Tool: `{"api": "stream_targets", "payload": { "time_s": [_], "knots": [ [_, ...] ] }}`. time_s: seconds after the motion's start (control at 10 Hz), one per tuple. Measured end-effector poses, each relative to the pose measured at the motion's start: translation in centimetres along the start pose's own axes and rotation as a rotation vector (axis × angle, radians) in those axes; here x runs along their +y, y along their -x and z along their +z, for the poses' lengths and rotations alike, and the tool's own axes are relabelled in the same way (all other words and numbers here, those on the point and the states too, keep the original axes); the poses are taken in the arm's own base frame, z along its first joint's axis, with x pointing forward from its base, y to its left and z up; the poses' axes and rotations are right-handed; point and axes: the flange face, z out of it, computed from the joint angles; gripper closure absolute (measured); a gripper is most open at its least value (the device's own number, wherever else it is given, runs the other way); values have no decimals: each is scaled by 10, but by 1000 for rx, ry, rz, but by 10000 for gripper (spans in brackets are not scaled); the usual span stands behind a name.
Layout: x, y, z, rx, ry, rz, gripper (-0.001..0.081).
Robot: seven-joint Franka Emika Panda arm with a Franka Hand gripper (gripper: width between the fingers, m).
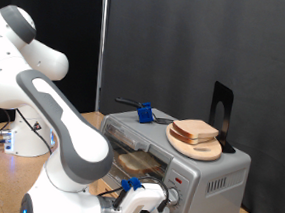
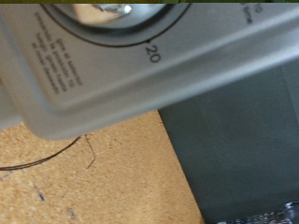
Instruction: Make a piece of toast with the oven
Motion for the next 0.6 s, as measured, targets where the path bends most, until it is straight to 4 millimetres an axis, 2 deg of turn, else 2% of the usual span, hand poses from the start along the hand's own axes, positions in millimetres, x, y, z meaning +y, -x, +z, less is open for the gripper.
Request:
{"api": "stream_targets", "payload": {
  "time_s": [0.6],
  "knots": [
    [-11,8,0,78,96,129,806]
  ]
}}
